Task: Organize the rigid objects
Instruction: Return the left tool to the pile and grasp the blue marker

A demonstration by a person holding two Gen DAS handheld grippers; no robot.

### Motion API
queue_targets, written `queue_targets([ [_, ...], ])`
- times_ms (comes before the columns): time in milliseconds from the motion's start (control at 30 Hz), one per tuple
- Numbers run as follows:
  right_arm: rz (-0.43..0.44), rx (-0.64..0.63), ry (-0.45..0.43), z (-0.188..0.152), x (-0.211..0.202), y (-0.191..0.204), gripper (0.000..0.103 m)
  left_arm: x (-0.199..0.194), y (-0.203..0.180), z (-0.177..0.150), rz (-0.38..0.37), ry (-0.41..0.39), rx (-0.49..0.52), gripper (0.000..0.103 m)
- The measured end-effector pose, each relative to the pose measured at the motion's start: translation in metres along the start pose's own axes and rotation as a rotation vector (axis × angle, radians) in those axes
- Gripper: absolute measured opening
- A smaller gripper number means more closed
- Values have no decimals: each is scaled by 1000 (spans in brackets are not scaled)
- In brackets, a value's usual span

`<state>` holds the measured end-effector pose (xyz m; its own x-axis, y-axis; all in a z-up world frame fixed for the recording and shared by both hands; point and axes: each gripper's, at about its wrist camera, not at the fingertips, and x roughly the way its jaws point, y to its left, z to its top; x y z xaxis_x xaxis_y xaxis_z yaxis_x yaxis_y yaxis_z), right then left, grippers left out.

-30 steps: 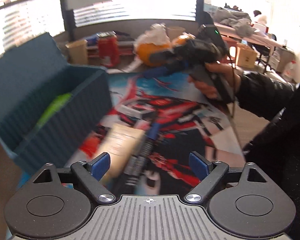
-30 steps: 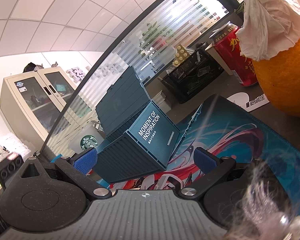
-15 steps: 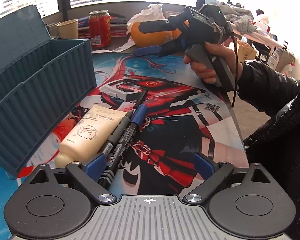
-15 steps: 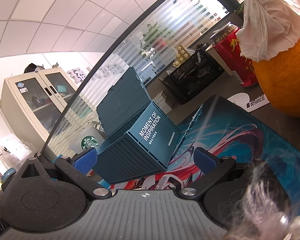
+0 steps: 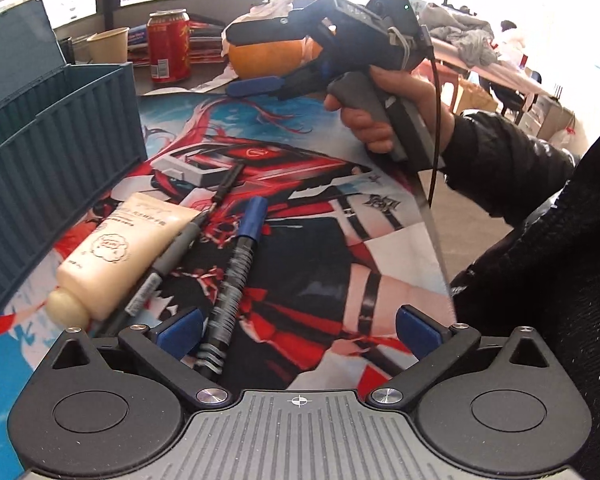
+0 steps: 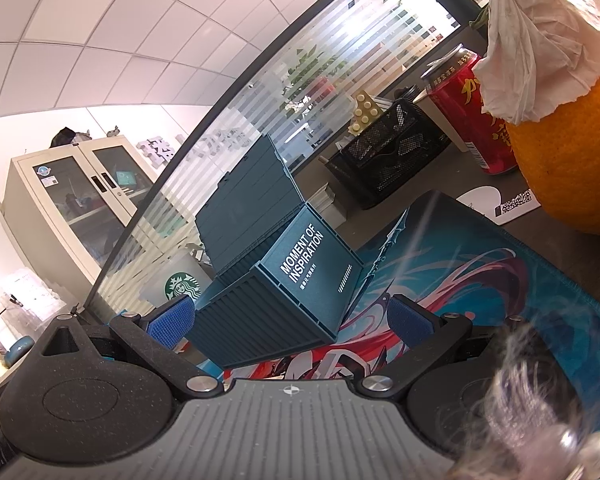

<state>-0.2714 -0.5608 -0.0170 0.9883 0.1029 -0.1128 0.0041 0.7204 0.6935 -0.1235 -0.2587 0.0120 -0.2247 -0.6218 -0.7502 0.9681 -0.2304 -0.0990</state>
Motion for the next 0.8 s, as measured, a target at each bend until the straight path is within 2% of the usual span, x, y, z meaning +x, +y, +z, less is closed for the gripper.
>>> queue_targets([
  [200, 2, 0, -4, 2, 0, 3, 103, 3, -4, 1, 2, -31, -28, 102],
  [533, 9, 1, -6, 2, 1, 3, 103, 6, -14, 0, 67, -23, 18, 98],
  [633, 10, 1, -6, 2, 0, 2, 103, 6, -20, -1, 118, -23, 53, 87],
  [767, 10, 1, -6, 2, 0, 2, 103, 3, -19, 0, 133, -42, 34, 63],
  [800, 10, 1, -6, 2, 0, 2, 103, 2, -19, 0, 141, -42, 27, 62],
])
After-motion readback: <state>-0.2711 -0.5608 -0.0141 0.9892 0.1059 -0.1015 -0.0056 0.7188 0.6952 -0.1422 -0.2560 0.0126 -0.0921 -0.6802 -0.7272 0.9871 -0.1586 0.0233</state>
